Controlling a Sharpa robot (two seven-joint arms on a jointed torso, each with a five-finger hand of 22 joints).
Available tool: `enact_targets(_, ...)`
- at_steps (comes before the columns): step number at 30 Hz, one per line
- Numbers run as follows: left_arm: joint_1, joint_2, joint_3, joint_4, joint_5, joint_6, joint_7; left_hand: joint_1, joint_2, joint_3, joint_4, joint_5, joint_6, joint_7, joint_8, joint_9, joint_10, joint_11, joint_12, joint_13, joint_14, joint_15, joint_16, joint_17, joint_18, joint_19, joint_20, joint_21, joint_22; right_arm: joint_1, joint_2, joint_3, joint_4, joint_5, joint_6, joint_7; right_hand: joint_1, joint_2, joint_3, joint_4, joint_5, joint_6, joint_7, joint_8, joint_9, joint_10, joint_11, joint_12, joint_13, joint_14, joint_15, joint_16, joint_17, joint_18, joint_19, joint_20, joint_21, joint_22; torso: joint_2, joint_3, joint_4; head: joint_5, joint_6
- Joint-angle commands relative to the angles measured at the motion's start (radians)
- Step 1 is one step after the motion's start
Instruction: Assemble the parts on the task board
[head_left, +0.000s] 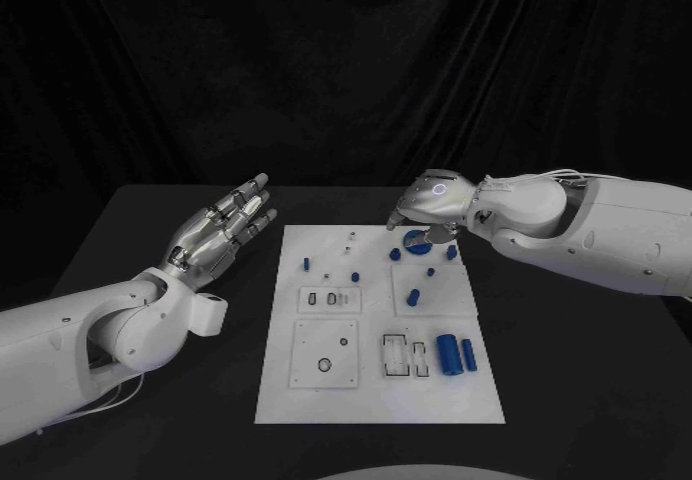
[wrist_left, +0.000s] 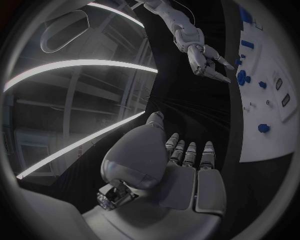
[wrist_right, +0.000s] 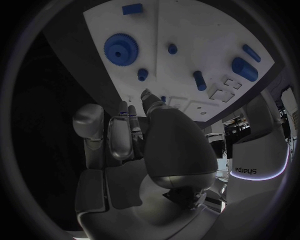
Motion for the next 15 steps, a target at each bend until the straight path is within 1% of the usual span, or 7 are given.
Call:
enact_targets(1,0.003,0.002,0.001,0.000,-0.005,0.034,0.093,0.009,-0.001,0.008,-0.001,0.005,0.010,0.009,0.005,0.002,0.000,0.008,0.007,0.000,-0.004,0.003,-0.002,-0.001,0.016,0.002,0.010,-0.006,-0.001,-0.010,0.004,0.001,-0.007,0.029,-0.002,-0.046,0.008,0.011,0.006,-0.010,0.032,0.006,-0.006,0.003,0.006,0.019,0.001,0.009,0.004,0.049,-0.004,0.008,0.003,-0.021,-0.011,0.000,0.016,0.017,0.026,-0.0112,0.0160,-0.013,0.012)
enact_targets(3,0.003,0.003,0.001,-0.001,-0.005,0.037,0.090,0.010,-0.001,0.008,-0.001,0.006,0.008,0.008,0.005,0.001,-0.001,0.010,0.007,0.000,-0.005,0.002,-0.002,-0.001,0.016,0.002,0.011,-0.006,-0.001,-0.018,0.007,0.001,-0.012,0.043,0.002,-0.049,0.008,0.008,0.006,-0.012,0.038,0.005,-0.023,0.002,0.009,0.019,0.009,0.009,0.004,0.048,-0.001,0.009,0.002,-0.022,-0.015,0.003,0.020,0.024,0.032,-0.0139,0.0193,-0.017,0.015)
enact_targets(6,0.003,0.004,0.001,-0.004,-0.005,0.041,0.088,0.011,-0.001,0.009,-0.001,0.008,0.002,0.004,0.004,0.001,-0.002,0.013,0.006,0.000,-0.005,0.002,-0.003,-0.002,0.016,0.002,0.013,-0.006,-0.001,-0.027,0.010,0.001,-0.020,0.055,0.008,-0.052,0.005,0.007,0.006,-0.012,0.038,-0.008,-0.032,-0.006,0.010,0.034,0.012,0.017,0.008,0.047,0.002,0.011,0.002,-0.022,-0.020,0.005,0.025,0.031,0.036,-0.0170,0.0258,-0.021,0.014)
enact_targets(7,0.003,0.005,0.001,-0.005,-0.005,0.042,0.087,0.013,0.000,0.010,-0.001,0.009,-0.008,-0.010,0.002,-0.001,-0.003,0.019,0.007,0.000,-0.005,0.003,-0.003,-0.001,0.017,0.002,0.018,-0.006,-0.001,-0.030,0.011,0.001,-0.022,0.058,0.008,-0.052,0.006,0.007,0.007,-0.013,0.039,-0.013,-0.034,-0.009,0.010,0.035,0.014,0.018,0.009,0.047,0.003,0.012,0.002,-0.022,-0.021,0.006,0.027,0.035,0.036,-0.0173,0.0271,-0.021,0.012)
enact_targets(8,0.003,0.005,0.001,-0.006,-0.005,0.043,0.087,0.013,0.000,0.010,-0.001,0.010,-0.012,-0.014,0.001,-0.001,-0.003,0.022,0.007,0.000,-0.005,0.004,-0.003,-0.002,0.017,0.002,0.019,-0.006,-0.001,-0.035,0.012,0.001,-0.024,0.060,0.006,-0.054,0.006,0.007,0.007,-0.013,0.039,-0.013,-0.034,-0.009,0.010,0.035,0.014,0.018,0.009,0.047,0.003,0.012,0.002,-0.022,-0.021,0.006,0.027,0.035,0.038,-0.0183,0.0313,-0.024,0.012)
enact_targets(9,0.003,0.005,0.001,-0.006,-0.005,0.044,0.087,0.013,0.000,0.010,-0.001,0.010,-0.014,-0.017,0.001,-0.001,-0.004,0.023,0.006,-0.001,-0.005,0.004,-0.003,-0.002,0.017,0.002,0.020,-0.006,-0.001,-0.038,0.012,0.001,-0.025,0.062,0.005,-0.055,0.008,0.007,0.008,-0.014,0.041,-0.016,-0.035,-0.011,0.011,0.035,0.014,0.018,0.009,0.047,0.004,0.012,0.003,-0.022,-0.021,0.007,0.029,0.038,0.039,-0.0184,0.0324,-0.024,0.012)
enact_targets(15,0.003,0.006,0.001,-0.010,-0.005,0.051,0.086,0.014,0.001,0.011,-0.001,0.013,-0.017,-0.022,0.001,-0.002,-0.004,0.027,0.007,-0.001,-0.005,0.004,-0.004,-0.002,0.017,0.002,0.021,-0.006,-0.001,-0.051,0.019,0.001,-0.039,0.066,0.002,-0.062,0.014,0.007,0.012,-0.019,0.054,-0.019,-0.036,-0.012,0.013,0.030,0.015,0.016,0.009,0.046,0.005,0.012,0.001,-0.022,-0.025,0.009,0.031,0.042,0.033,-0.0193,0.0357,-0.021,-0.002)
